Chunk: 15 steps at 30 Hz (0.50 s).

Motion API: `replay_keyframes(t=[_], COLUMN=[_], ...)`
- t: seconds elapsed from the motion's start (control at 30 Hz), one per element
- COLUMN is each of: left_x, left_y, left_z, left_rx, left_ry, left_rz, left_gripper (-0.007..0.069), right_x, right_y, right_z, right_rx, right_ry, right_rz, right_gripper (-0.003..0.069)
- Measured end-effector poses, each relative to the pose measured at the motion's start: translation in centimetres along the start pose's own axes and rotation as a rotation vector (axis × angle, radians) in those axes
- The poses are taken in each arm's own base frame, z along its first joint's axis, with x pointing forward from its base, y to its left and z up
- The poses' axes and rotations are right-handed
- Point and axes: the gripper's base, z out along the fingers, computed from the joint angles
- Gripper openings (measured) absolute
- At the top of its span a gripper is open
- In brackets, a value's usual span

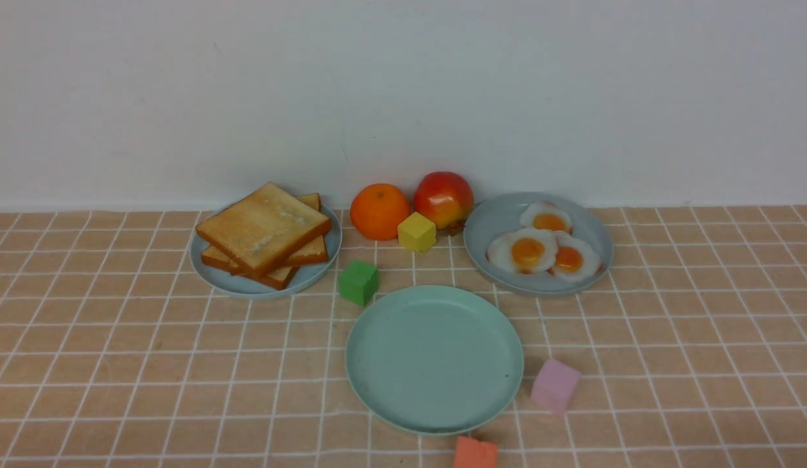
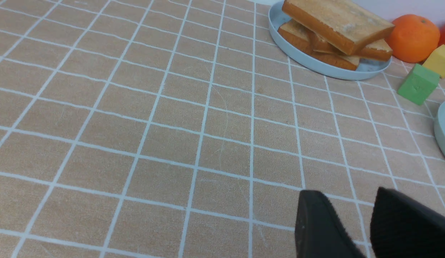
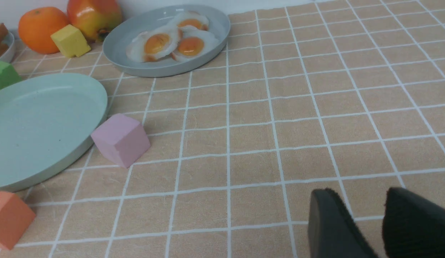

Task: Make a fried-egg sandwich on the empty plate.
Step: Use the left arm to grab a slice of bread

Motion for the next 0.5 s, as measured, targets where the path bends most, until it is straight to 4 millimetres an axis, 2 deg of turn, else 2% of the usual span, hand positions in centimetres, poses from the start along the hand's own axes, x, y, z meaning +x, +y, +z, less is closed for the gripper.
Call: replay_keyframes(t=[0.37,0.43,0.5], left_x=[-0.1,-0.5,-1.1], left_y=[0.0,-0.2,-0.6], left_z=[0.0,0.0,-0.1], left_rx=[0.002,0.028,0.078], left_ry=[-0.008,-0.052,-0.111], left_rz=[-0.002,-0.073,-0.252], left_gripper=[0.0238,0.0238,0.0238], right_x=[0.0,0.0,0.0], right_y=[0.0,0.0,0.0], right_z=[0.0,0.0,0.0], right_rx=[0.000,0.000,0.000], right_ry=[0.000,0.000,0.000], right_rz=[0.000,0.000,0.000], right_gripper=[0.0239,0.0239,0.0239])
